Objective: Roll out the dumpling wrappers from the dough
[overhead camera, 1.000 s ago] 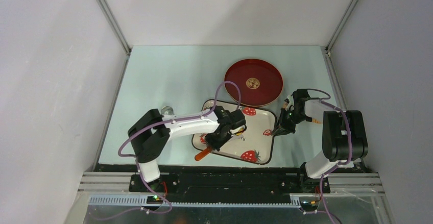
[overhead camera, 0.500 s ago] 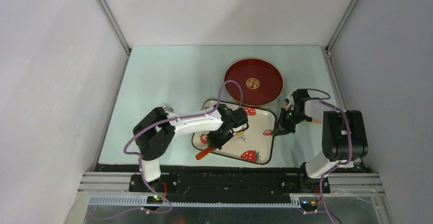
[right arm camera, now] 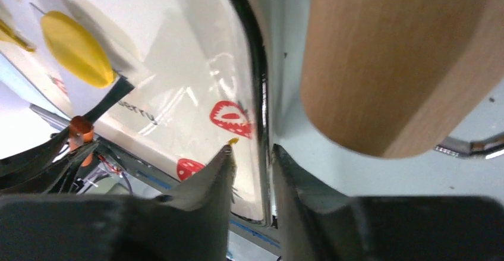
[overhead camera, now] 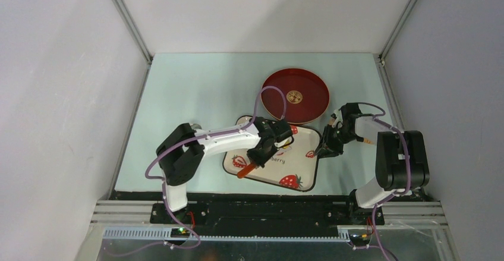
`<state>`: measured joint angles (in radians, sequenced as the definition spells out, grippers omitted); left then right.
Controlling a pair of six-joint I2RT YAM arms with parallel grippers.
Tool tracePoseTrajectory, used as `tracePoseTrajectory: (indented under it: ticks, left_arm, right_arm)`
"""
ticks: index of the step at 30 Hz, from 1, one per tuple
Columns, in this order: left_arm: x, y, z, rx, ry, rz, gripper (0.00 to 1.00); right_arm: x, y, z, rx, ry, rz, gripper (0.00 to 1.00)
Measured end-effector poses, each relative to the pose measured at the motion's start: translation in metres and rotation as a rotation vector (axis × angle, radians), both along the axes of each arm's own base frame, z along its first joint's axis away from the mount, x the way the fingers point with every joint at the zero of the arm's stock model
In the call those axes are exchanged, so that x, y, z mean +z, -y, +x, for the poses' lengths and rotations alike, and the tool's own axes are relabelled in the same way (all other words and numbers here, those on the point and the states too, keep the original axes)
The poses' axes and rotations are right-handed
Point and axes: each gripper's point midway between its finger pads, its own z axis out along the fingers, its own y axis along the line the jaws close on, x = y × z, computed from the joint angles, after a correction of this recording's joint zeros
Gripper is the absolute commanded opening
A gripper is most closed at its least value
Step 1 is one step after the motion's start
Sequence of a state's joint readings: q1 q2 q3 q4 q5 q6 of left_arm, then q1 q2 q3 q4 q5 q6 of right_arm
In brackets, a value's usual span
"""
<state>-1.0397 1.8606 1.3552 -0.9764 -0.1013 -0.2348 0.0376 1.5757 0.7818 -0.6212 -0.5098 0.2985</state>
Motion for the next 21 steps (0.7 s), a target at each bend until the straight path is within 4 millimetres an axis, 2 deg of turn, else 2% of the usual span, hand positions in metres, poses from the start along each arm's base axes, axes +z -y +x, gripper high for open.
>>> tracePoseTrajectory:
  ticks: [3,8,14,21]
  left_arm:
    - [0.0,0.001,0.003,0.003,0.015,-0.002,0.0]
    - [0.002,-0.002,0.007,0.007,0.045,-0.008,0.0]
    - [0.021,-0.003,0.015,0.025,0.09,-0.053,0.0]
    - [0.037,-0.008,0.029,0.067,0.12,-0.092,0.0]
  right_arm:
    - [0.009,-0.002,0.003,-0.001,0.032,0.014,0.48]
    - [0.023,-0.004,0.006,0.003,0.09,0.027,0.53]
    - [0.043,-0.005,0.012,0.004,0.141,0.033,0.58]
    - [0.075,-0.008,0.033,0.013,0.235,0.04,0.61]
